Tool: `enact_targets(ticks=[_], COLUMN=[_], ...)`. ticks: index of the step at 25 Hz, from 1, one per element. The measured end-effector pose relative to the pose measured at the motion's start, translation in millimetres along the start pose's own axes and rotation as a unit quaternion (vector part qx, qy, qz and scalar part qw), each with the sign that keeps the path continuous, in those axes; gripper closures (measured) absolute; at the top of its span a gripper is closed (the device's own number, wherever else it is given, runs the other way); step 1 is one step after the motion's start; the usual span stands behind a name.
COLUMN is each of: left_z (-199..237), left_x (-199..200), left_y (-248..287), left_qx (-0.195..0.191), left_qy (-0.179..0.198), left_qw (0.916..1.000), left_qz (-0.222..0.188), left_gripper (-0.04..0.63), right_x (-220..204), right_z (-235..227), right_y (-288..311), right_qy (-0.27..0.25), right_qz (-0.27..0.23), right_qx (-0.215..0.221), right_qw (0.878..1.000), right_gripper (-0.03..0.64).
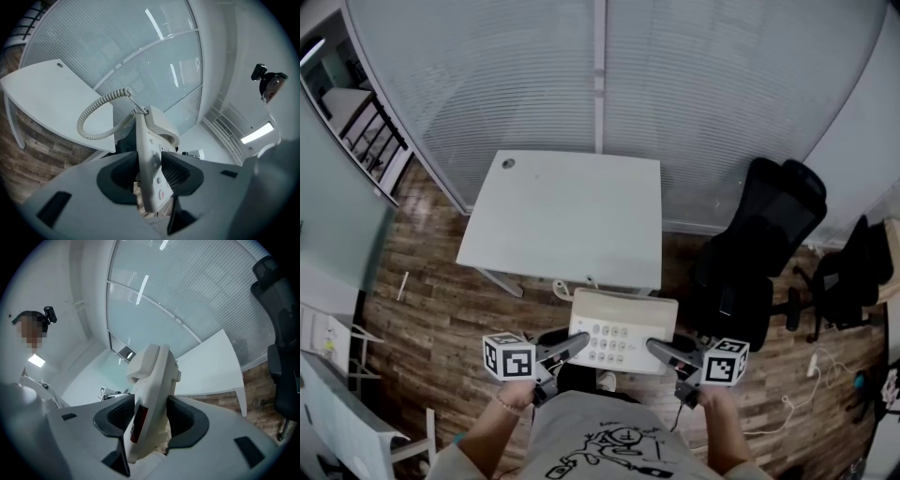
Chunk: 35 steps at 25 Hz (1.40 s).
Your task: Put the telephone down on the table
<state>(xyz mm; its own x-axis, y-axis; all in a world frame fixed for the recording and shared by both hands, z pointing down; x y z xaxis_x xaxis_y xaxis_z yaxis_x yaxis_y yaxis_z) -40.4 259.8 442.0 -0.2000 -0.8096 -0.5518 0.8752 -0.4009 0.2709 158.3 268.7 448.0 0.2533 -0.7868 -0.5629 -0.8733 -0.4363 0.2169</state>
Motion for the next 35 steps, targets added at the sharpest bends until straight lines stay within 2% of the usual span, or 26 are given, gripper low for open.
enact_targets(ticks=[11, 28, 35], left_z=[36.4, 108.9, 120.6], left_x=[45.9, 157.1, 173.4], left_y=[6.0, -4.3, -0.4], left_qx=[-0.008, -0.026, -0.033], left_qy=[0.001, 0.008, 0.008], left_qw=[1.0, 0.9996, 0.9993], left_qz=[-0.003, 0.002, 0.012], left_gripper=[0.443, 0.445, 0.445], right_x=[34.0, 103.5, 113.0], right_z=[-18.3, -34.9, -39.5], right_y=[41.0, 141.8, 153.3], right_qy=[0.002, 0.01, 0.014], right_qz=[-0.004, -0.023, -0.03], right_qx=[-0.006, -0.017, -0.027], right_qw=[1.0, 1.0, 0.999], right_gripper=[0.388, 0.388, 0.388])
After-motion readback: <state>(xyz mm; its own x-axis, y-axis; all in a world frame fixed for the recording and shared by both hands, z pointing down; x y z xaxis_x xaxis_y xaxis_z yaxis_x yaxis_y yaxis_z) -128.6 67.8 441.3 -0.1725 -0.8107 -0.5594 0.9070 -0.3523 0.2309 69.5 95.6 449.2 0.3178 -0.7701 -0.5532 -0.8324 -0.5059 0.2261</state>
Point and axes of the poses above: the fingertips, and each gripper's own axes: y forward along the fingers, z to its left, x out of its top, the point moved 3 cm from there along -y, backward along the fingers, and after that the axes turned 1 degree about y, right-handed, at the moved point
